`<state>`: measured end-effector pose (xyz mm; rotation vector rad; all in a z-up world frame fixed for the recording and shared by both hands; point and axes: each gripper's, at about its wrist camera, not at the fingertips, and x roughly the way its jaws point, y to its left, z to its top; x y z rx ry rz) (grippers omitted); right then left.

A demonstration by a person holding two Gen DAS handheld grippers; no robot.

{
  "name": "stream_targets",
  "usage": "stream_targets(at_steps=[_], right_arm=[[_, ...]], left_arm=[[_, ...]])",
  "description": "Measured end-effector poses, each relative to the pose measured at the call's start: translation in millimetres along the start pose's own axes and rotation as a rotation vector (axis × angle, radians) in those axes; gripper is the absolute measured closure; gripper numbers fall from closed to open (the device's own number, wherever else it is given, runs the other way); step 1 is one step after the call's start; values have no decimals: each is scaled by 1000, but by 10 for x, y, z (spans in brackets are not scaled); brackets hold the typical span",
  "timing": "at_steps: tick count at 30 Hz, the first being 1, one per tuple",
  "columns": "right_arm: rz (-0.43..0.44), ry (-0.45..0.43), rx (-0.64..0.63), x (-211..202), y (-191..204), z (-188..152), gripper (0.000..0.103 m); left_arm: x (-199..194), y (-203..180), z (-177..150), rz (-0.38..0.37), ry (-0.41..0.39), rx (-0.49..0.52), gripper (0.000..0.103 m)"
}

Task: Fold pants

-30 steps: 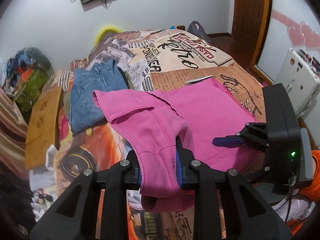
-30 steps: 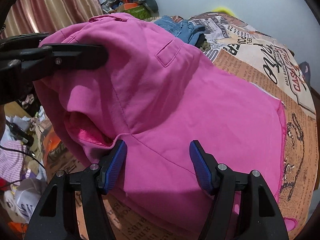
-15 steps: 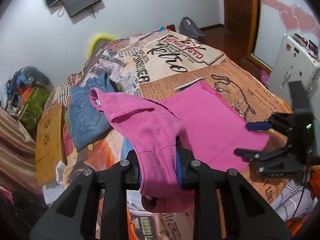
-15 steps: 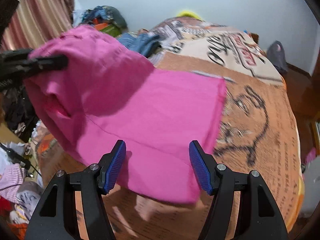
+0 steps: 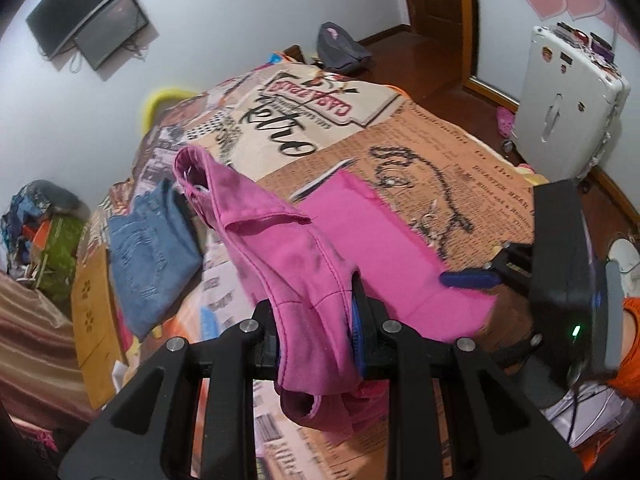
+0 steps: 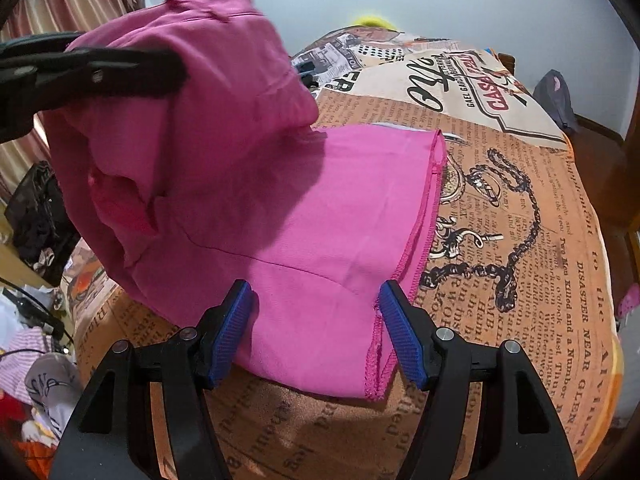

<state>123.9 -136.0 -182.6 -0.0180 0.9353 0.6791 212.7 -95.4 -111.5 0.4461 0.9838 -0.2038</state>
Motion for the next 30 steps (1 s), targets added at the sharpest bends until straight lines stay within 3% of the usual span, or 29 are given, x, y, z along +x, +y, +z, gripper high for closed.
stream_targets(at_steps=[8, 15, 17, 21, 30], right_arm=[[19, -11, 32, -132, -69, -38, 39], [-45, -43, 75, -343, -302, -124, 39], [-50, -45, 93, -365, -360, -136, 39], [-52, -46, 109, -388, -411, -159, 39], [-48, -50, 126, -422, -427, -204, 39]], left_arm=[[286, -289, 174, -76, 27, 14, 78], [527, -443, 217, -131, 63, -7, 75], [562, -475, 222, -152, 68, -23, 69], [545, -496, 241, -184, 65, -48, 47], [229, -210, 186, -226, -29, -124, 44]])
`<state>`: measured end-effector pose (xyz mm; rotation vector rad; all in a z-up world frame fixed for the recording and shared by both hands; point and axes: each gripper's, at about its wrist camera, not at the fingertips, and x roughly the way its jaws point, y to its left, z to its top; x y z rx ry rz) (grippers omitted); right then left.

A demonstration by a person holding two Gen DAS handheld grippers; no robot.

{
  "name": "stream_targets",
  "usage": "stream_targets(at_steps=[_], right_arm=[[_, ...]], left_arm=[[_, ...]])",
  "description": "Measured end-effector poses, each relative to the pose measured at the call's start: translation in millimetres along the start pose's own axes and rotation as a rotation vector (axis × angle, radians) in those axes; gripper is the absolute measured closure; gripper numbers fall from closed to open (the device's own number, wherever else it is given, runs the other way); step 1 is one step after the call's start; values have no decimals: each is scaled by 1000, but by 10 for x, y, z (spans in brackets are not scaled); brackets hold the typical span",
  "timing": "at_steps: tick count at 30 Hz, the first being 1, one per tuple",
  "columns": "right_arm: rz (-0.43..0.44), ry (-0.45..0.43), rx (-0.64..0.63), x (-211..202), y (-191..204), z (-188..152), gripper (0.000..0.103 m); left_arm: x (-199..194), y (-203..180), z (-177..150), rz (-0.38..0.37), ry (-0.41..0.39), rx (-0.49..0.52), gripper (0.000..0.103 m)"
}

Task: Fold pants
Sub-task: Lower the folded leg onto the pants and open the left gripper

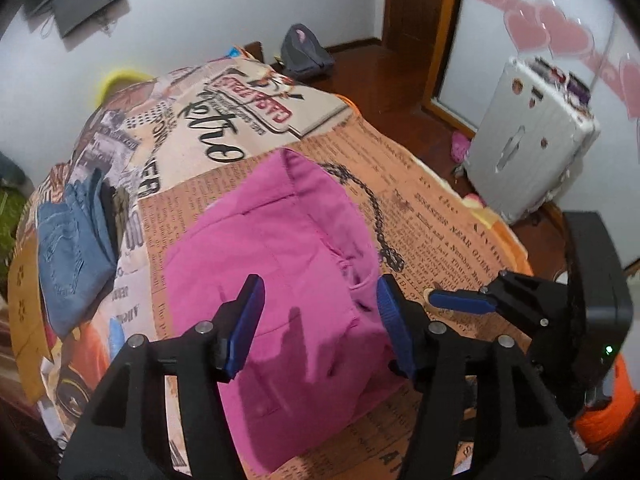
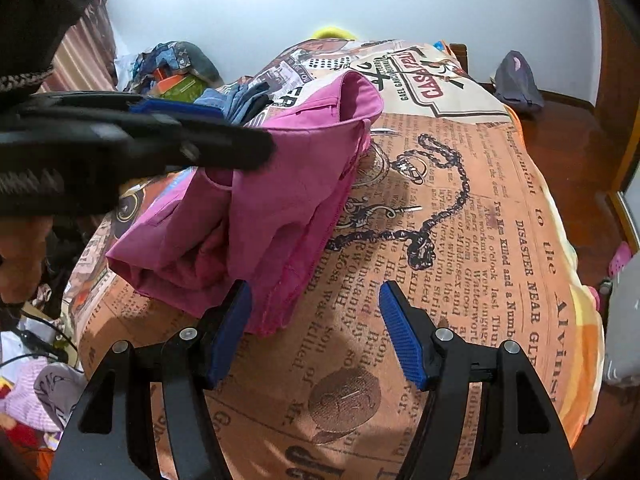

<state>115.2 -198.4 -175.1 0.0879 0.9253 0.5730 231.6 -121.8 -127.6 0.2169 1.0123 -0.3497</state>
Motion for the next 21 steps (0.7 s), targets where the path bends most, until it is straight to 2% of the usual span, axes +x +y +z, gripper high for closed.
stream_targets(at_steps=[5, 9, 15, 21], right_arm=[[7, -7, -3, -59, 36, -15, 39], [1, -2, -23, -41, 115, -18, 39], [-25, 59, -50, 179, 167, -50, 39], [-36, 81, -62, 219, 98, -43, 40]], left_arm=[[-147, 352, -134, 33, -31, -66, 43], [-89, 622, -320, 47, 3, -113, 43], [185, 720, -703, 65, 81, -89, 43], [228, 679, -923, 32, 69, -116, 42]])
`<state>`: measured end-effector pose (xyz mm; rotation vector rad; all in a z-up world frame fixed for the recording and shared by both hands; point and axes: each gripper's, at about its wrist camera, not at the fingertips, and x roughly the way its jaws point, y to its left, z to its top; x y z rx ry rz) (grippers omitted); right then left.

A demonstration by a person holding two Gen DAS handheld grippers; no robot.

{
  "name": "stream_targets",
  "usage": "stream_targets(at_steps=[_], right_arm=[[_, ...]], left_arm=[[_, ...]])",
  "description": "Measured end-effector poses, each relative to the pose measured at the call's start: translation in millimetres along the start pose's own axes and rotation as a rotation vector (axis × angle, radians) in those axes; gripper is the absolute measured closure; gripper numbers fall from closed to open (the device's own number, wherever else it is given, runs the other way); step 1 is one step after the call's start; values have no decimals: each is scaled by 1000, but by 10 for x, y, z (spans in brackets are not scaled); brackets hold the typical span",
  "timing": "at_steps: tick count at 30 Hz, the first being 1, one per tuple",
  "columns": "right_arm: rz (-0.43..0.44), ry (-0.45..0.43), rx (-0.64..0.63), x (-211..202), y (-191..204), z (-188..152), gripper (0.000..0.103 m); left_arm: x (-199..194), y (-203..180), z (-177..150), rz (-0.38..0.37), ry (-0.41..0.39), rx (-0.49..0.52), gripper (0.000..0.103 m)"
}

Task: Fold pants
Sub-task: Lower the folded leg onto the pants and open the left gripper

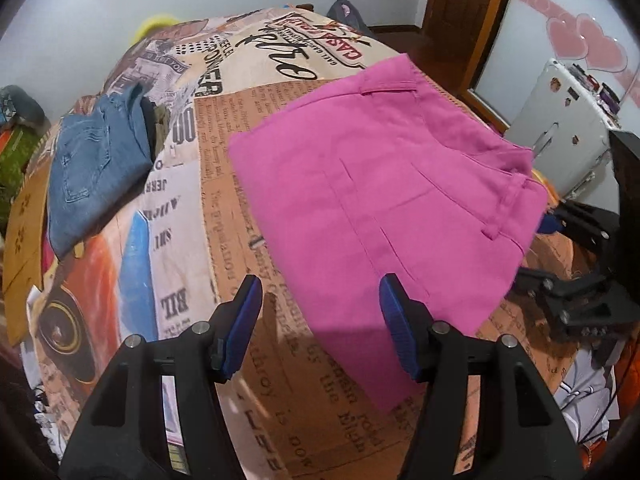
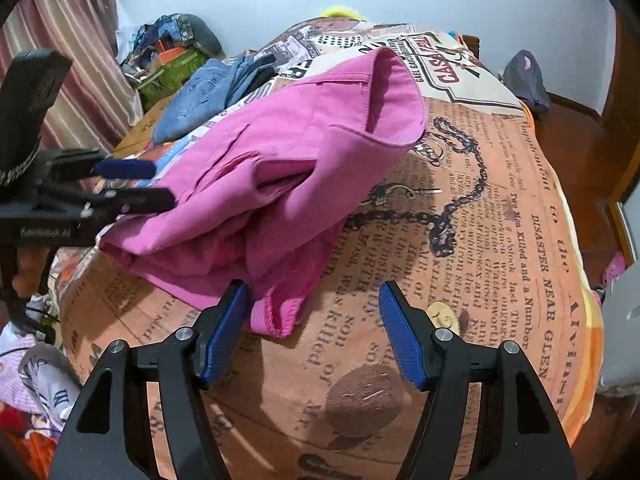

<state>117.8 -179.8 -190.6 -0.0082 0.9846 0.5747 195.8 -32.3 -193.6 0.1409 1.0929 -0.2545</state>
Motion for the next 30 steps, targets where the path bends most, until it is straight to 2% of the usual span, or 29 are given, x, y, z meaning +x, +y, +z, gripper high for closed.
stream_targets(at_steps=[5, 10, 13, 17, 21, 26, 30], right_arm=[[-44, 15, -28, 28, -37, 37, 40], [-54, 32, -29, 89, -135, 99, 40], [-86, 39, -43, 152, -194, 186, 40], [-119, 50, -61, 247, -274, 297, 40], [-163, 59, -74, 381, -429, 456, 40], [-208, 61, -73, 563, -638, 674, 40], [-249, 62, -58, 728, -795, 827, 40]], left_arm=[[-25, -81, -113, -44, -7, -15, 42], [-13, -81, -132, -138, 5, -69, 42], [-32, -95, -104, -165, 1, -65, 42], [-119, 32, -1, -142, -45, -77, 42], [-91, 388, 177, -70, -75, -109, 42], [167, 919, 430, -17, -72, -168, 42], [464, 1220, 672, -27, -55, -191, 42]])
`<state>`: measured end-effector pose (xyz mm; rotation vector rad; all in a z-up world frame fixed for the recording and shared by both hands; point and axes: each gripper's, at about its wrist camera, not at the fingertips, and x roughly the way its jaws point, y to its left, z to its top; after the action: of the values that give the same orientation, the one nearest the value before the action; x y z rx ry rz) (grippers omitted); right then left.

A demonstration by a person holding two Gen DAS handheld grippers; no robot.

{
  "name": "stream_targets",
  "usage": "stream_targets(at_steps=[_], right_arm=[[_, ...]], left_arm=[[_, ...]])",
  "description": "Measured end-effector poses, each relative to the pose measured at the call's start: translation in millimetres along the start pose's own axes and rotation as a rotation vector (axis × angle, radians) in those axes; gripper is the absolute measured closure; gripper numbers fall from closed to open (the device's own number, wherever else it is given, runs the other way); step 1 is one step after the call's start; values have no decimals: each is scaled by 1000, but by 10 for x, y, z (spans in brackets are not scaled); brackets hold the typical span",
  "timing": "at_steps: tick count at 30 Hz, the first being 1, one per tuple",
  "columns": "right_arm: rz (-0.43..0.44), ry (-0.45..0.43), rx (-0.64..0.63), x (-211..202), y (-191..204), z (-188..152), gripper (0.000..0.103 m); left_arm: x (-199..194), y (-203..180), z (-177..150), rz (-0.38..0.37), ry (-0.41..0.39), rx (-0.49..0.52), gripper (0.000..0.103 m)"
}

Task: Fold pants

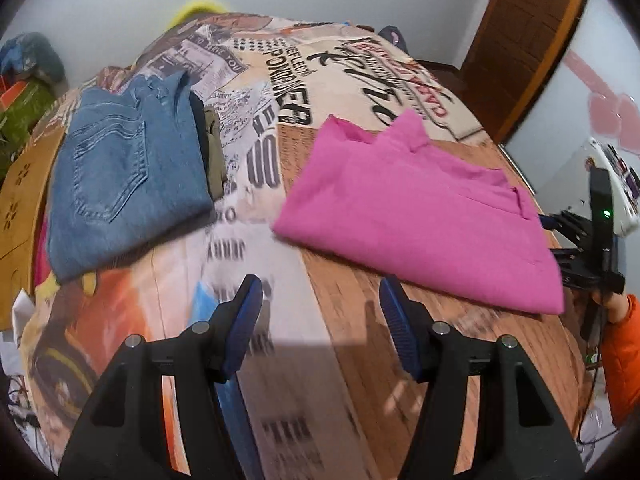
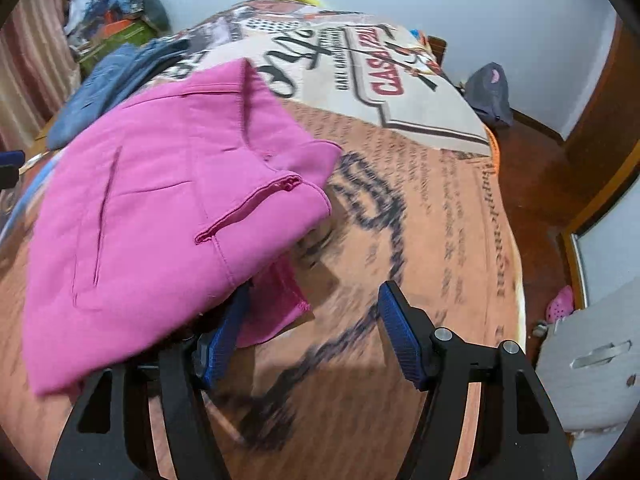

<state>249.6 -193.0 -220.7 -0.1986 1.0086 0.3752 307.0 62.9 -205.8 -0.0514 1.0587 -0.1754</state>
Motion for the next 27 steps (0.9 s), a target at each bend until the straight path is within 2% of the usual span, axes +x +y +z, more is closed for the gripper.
stream_targets(at_steps=[4, 7, 11, 15, 18, 20, 21, 22, 27], right_arm=[[19, 6, 65, 76, -170, 82, 41], [8, -5, 86, -13, -240, 39, 41], [7, -37, 141, -247, -340, -36, 41], [74, -92, 201, -510, -331, -59, 41], [137, -112, 197, -602, -160, -29, 40], [183, -104, 179, -586, 0, -18, 40], [198, -96, 168, -547, 72, -11, 40], [211, -84, 153, -501, 155, -13, 40], [259, -55, 141, -238, 346, -4, 43]], left_arm=[[228, 50, 209, -46, 5, 22, 49], [388, 6, 335, -75, 13, 65, 56], [603, -23, 434, -89, 48, 100, 57], [785, -17, 417, -86, 91, 104, 56], [827, -11, 394, -85, 92, 92, 57], [828, -9, 386, -74, 90, 92, 67], [832, -8, 373, -45, 93, 93, 80], [833, -12, 359, -24, 94, 102, 86], [737, 10, 194, -1, 66, 106, 90]])
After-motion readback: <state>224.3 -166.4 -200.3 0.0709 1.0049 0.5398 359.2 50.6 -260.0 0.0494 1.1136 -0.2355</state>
